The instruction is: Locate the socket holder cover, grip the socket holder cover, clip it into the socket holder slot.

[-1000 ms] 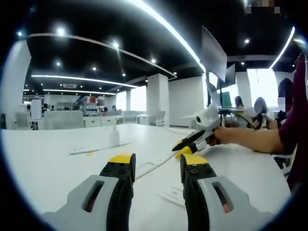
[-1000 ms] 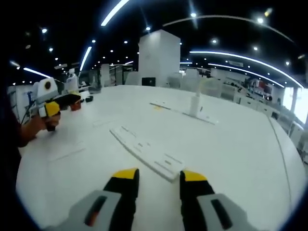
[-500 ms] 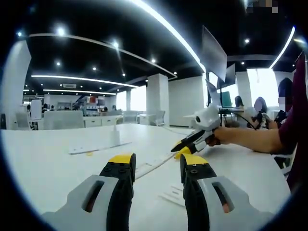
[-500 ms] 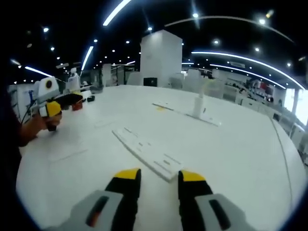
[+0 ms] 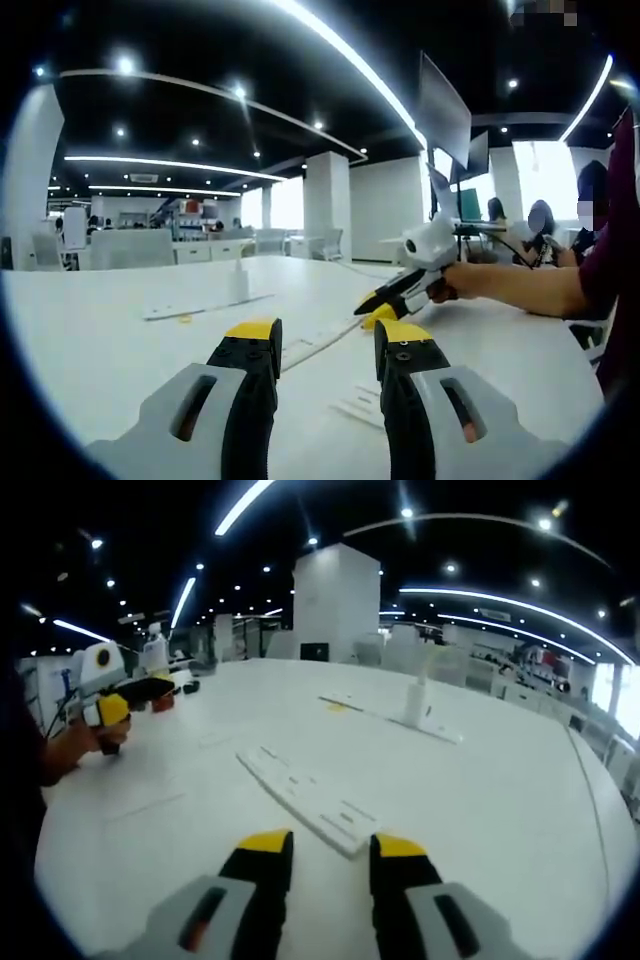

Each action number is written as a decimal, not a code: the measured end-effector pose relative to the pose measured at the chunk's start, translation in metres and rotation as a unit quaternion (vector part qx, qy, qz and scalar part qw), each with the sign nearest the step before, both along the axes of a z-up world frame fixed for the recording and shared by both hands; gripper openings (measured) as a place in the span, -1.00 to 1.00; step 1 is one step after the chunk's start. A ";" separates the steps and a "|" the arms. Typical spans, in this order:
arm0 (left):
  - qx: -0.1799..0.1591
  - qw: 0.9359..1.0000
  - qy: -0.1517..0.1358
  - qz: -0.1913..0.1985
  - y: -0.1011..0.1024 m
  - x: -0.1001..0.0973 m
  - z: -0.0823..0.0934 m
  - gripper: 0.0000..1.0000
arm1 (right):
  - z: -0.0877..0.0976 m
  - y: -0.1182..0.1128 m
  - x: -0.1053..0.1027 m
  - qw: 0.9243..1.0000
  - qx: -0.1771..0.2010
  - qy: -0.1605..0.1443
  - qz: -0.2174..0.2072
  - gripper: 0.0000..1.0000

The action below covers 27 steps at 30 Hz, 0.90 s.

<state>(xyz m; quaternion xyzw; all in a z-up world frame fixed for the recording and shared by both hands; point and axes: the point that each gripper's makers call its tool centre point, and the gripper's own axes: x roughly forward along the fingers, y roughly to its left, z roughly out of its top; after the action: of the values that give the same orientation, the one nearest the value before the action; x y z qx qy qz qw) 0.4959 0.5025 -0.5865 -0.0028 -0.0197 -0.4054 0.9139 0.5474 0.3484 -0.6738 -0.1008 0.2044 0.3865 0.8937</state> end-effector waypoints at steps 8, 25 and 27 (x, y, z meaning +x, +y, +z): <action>0.001 1.000 0.001 -0.002 -0.001 0.000 -0.001 -0.24 | -0.001 -0.003 0.007 1.000 -0.001 0.000 0.002 -0.34; 0.004 1.000 0.003 -0.002 -0.001 0.000 -0.002 -0.24 | 0.000 -0.002 0.013 1.000 -0.002 -0.001 0.006 -0.34; 0.005 1.000 0.004 -0.003 -0.002 0.000 -0.003 -0.24 | 0.001 -0.002 0.014 1.000 -0.003 -0.001 0.005 -0.34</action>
<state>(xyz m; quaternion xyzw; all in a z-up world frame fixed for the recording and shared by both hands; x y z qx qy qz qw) 0.4957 0.5009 -0.5892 0.0002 -0.0135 -0.4084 0.9127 0.5616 0.3464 -0.6733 -0.1048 0.2044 0.3904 0.8915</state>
